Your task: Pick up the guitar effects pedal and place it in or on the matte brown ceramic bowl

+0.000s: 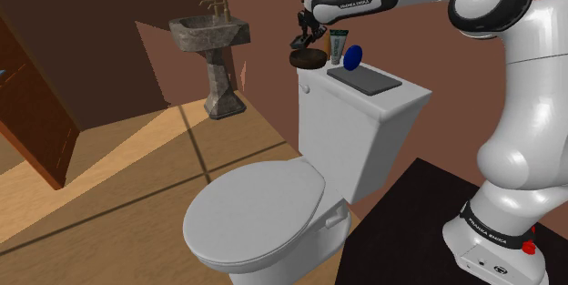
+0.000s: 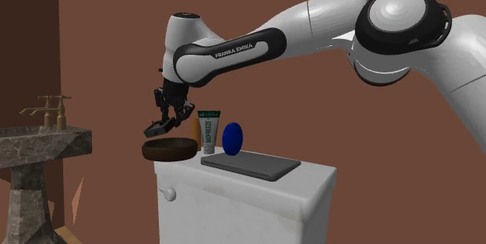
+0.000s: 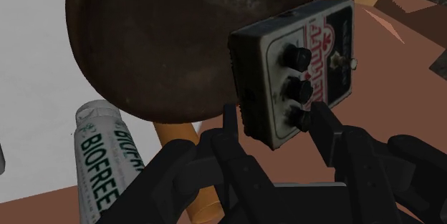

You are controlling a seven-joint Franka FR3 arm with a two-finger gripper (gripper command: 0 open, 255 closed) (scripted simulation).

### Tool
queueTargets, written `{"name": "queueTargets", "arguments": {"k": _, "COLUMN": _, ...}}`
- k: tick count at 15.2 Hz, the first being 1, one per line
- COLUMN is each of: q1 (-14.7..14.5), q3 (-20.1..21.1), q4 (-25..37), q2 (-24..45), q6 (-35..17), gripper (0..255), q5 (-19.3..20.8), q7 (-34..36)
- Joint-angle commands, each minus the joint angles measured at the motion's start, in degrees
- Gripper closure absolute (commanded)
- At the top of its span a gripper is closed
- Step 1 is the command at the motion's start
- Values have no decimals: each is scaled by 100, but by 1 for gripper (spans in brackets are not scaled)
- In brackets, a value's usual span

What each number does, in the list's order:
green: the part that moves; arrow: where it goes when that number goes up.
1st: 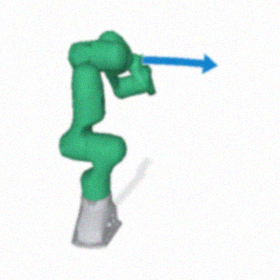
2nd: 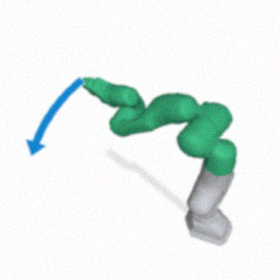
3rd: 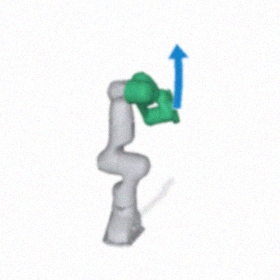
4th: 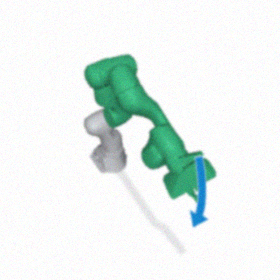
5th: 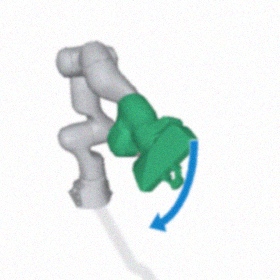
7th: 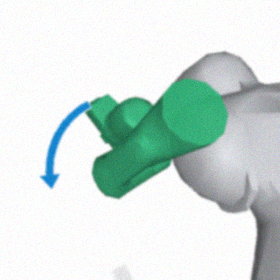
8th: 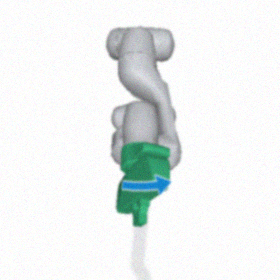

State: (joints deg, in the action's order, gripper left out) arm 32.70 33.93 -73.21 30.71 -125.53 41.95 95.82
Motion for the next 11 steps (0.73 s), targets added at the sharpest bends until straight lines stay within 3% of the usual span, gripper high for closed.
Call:
{"name": "queueTargets", "arguments": {"k": 1, "q1": 21, "q3": -25, "q4": -133, "q2": 12, "q6": -135, "gripper": 255, "q5": 46, "q7": 72}}
{"name": "queueTargets", "arguments": {"k": 9, "q1": 21, "q3": -25, "q4": -133, "q2": 12, "q6": -135, "gripper": 255, "q5": 46, "q7": 72}}
{"name": "queueTargets", "arguments": {"k": 10, "q1": 20, "q3": -25, "q4": -131, "q2": 13, "q6": -134, "gripper": 0, "q5": 46, "q7": 72}}
{"name": "queueTargets", "arguments": {"k": 11, "q1": 21, "q3": -25, "q4": -131, "q2": 13, "q6": -134, "gripper": 0, "q5": 46, "q7": 72}}
